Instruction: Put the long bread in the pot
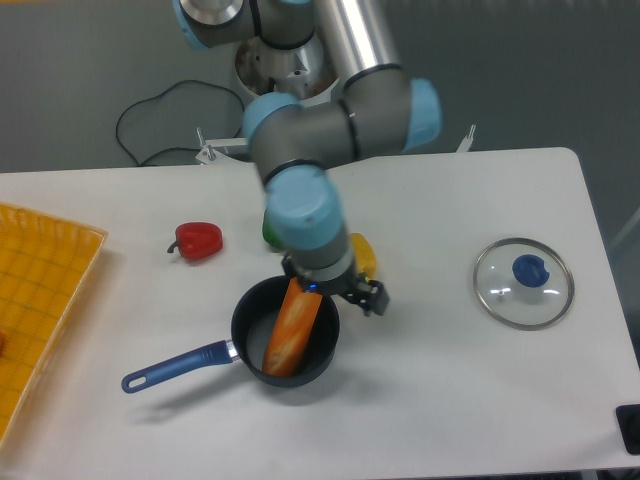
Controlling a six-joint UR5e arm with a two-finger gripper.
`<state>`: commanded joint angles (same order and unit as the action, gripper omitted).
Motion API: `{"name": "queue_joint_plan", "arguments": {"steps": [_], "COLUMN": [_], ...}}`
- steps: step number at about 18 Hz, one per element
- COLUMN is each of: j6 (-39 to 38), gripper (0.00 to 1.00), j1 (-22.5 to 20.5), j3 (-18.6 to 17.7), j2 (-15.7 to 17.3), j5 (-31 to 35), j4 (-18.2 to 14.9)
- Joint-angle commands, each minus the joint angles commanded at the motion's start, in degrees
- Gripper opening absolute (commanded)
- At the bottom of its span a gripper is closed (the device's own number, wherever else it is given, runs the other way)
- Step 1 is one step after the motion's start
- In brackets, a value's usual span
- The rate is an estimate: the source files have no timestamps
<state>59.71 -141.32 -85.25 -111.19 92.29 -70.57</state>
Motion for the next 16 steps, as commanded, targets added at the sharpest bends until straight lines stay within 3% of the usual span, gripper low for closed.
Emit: {"name": "queue_joint_plan", "arguments": {"steps": [2, 6, 12, 16], "j6": [7.2, 11.4, 23.4, 25.6], "gripper": [1.0, 1.0, 1.0, 1.0], "j1": [-1.8, -5.4, -9.1, -9.8], "j3": [0.0, 0.0, 0.0, -0.2], "j2": [0.7, 1.1, 1.1, 1.1], "j5": [0.0, 0.0, -0.1, -0.4], "j4": [0.1, 0.0, -0.2, -0.2]}}
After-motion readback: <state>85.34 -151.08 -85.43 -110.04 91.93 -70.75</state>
